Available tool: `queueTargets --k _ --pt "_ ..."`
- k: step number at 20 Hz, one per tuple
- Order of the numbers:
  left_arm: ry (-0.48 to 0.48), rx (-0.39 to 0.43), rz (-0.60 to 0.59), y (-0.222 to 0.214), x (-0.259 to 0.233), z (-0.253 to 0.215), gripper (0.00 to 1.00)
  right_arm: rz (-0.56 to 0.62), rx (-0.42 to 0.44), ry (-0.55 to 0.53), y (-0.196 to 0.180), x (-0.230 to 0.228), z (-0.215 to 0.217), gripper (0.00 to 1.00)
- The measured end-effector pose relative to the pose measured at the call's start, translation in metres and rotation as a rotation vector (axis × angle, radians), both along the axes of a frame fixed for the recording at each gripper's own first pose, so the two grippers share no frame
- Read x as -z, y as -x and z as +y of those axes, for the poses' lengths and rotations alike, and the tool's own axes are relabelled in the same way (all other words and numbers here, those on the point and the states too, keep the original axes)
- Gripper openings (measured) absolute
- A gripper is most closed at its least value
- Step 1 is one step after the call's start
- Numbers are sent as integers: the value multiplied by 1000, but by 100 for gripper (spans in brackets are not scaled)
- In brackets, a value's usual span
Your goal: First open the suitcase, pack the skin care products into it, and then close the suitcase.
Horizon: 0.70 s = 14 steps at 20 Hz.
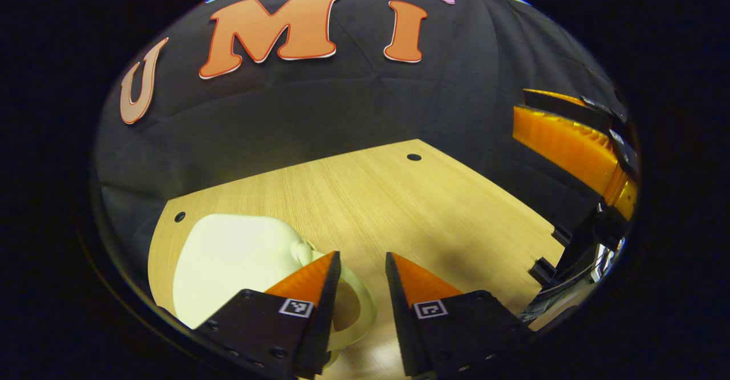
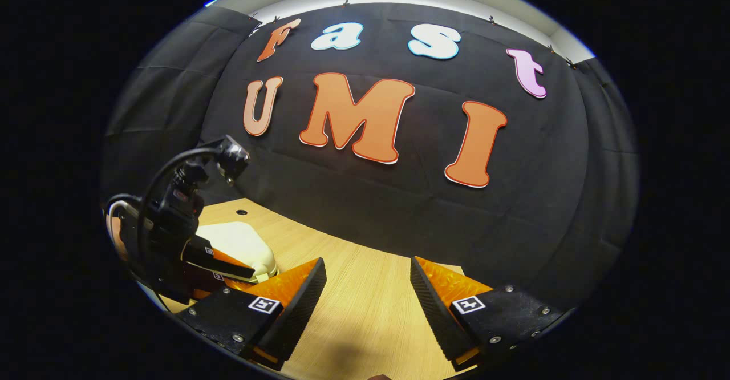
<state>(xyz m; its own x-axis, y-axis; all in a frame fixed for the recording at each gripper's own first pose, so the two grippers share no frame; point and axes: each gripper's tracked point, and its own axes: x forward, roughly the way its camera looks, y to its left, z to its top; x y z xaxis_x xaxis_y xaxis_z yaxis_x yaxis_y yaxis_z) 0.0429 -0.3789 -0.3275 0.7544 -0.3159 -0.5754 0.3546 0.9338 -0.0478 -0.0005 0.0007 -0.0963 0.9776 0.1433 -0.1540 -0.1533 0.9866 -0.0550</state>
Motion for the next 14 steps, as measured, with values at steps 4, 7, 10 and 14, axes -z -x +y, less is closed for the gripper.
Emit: queueTargets --k 4,7,10,14 --pt "17 -53 -119 -8 -45 -10 70 -25 -20 -10 -1 -7 -2 94" --pt "11 -137 -208 -9 -77 -7 82 -44 -43 -13 1 -12 -4 94" --pt "15 -237 -304 -2 -107 1 92 -58 -64 -31 4 -13 -7 94" --pt "3 -348 -414 9 -130 9 99 -77 -55 -35 6 -15 -14 94"
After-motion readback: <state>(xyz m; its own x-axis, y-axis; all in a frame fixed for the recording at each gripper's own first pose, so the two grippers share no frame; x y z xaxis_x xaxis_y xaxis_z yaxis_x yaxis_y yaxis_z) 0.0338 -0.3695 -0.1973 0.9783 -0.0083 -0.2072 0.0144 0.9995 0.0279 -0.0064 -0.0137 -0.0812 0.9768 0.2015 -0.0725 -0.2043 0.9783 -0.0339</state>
